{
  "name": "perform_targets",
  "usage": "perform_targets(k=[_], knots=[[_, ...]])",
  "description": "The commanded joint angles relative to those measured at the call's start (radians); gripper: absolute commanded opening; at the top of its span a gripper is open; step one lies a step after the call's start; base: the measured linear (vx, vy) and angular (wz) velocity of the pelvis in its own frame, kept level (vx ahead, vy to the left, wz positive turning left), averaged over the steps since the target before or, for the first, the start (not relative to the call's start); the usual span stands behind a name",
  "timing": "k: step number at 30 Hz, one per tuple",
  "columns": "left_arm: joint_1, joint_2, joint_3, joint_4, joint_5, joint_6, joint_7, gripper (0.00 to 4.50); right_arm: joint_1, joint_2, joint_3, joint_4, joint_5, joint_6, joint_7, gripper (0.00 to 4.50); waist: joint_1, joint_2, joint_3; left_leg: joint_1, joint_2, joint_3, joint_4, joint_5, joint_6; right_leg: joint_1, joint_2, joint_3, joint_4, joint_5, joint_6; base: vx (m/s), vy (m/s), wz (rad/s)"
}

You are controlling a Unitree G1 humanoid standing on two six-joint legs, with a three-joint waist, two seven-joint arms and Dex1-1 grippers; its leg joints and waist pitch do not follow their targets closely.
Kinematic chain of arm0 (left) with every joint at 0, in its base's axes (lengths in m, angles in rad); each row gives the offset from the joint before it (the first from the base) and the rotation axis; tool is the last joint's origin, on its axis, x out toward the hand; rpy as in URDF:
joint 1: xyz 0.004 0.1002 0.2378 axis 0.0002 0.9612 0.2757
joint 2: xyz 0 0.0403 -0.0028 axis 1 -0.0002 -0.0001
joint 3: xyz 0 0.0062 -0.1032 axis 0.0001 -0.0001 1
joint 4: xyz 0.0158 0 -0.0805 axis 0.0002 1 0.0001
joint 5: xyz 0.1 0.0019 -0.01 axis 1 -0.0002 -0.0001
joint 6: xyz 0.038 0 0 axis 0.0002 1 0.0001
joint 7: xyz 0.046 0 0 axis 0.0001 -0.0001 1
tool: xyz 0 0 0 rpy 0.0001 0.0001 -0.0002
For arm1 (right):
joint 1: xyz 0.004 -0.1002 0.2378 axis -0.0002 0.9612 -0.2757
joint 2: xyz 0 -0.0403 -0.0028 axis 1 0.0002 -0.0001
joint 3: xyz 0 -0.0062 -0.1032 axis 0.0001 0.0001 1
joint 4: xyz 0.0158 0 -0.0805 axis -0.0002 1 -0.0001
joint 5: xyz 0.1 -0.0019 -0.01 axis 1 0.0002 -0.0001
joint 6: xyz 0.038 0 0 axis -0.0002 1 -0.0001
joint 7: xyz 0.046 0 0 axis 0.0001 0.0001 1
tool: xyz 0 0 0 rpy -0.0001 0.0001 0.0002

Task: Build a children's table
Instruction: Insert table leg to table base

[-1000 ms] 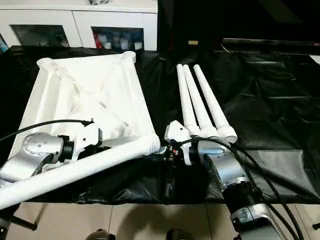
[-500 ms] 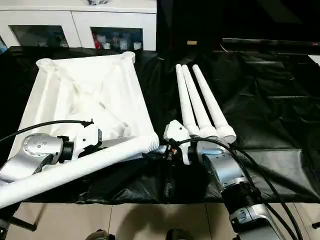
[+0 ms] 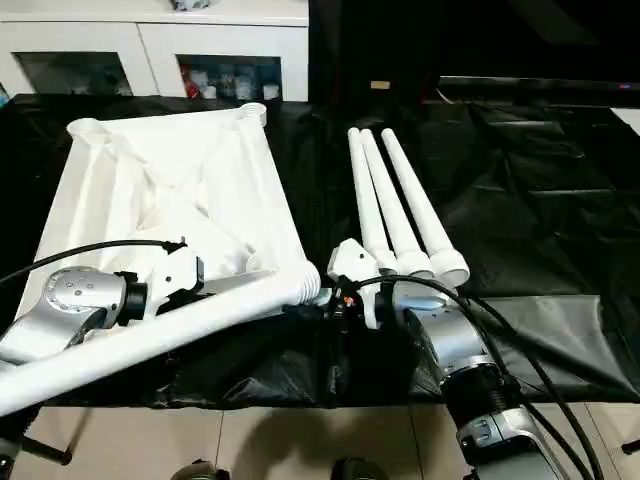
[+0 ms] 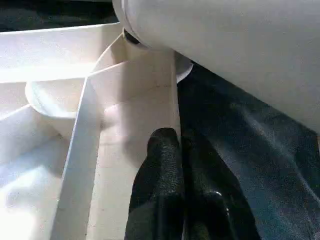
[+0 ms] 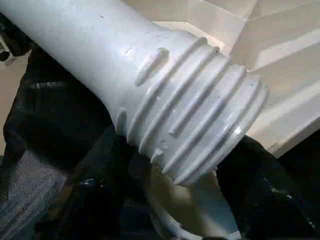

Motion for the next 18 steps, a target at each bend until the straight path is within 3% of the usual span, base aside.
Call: perform_targets(k=[1, 5, 8, 10, 13, 18], knots=[[-0.002, 0.000, -0.018, -0.062, -0.032, -0.007, -0.040, 0.00, -0.011, -0.004, -0.025, 0.007, 0.017, 0.010, -0.012, 2.45, -0.001, 0.016, -0.091, 0.004, 0.004, 0.013, -0.067, -0.223, 0.038, 0.076, -0.051, 0.036, -0.071, -0.281, -0.199, 0.000, 0.000, 0.00], [-0.003, 0.002, -0.017, -0.057, -0.031, -0.010, -0.042, 0.00, -0.011, 0.000, -0.027, 0.008, 0.022, 0.013, -0.011, 2.06, 0.001, 0.018, -0.092, 0.004, 0.003, 0.013, -0.066, -0.224, 0.037, 0.077, -0.051, 0.036, -0.070, -0.272, -0.203, 0.000, 0.000, 0.00], [-0.004, 0.002, -0.018, -0.052, -0.029, -0.014, -0.041, 0.00, -0.008, -0.001, -0.028, 0.007, 0.026, 0.012, -0.008, 2.01, 0.001, 0.019, -0.091, 0.004, 0.004, 0.012, -0.067, -0.229, 0.037, 0.077, -0.050, 0.036, -0.070, -0.268, -0.205, 0.000, 0.000, 0.00], [-0.005, 0.002, -0.018, -0.048, -0.026, -0.016, -0.040, 0.00, -0.005, -0.003, -0.030, 0.006, 0.028, 0.012, -0.007, 1.63, 0.001, 0.019, -0.092, 0.005, 0.004, 0.012, -0.067, -0.227, 0.036, 0.077, -0.051, 0.036, -0.070, -0.270, -0.204, 0.000, 0.000, 0.00], [-0.009, 0.000, -0.018, -0.038, -0.022, -0.024, -0.037, 0.00, 0.001, -0.007, -0.035, 0.007, 0.028, 0.009, -0.004, 1.58, 0.001, 0.019, -0.092, 0.003, 0.004, 0.012, -0.067, -0.228, 0.036, 0.078, -0.051, 0.036, -0.070, -0.269, -0.204, 0.000, 0.000, 0.00], [-0.012, -0.007, -0.017, -0.018, -0.007, -0.051, -0.016, 0.00, 0.003, -0.015, -0.038, 0.008, 0.030, 0.008, -0.004, 0.97, 0.001, 0.020, -0.092, 0.004, 0.004, 0.011, -0.067, -0.233, 0.035, 0.078, -0.050, 0.035, -0.071, -0.274, -0.202, 0.000, 0.000, 0.00]])
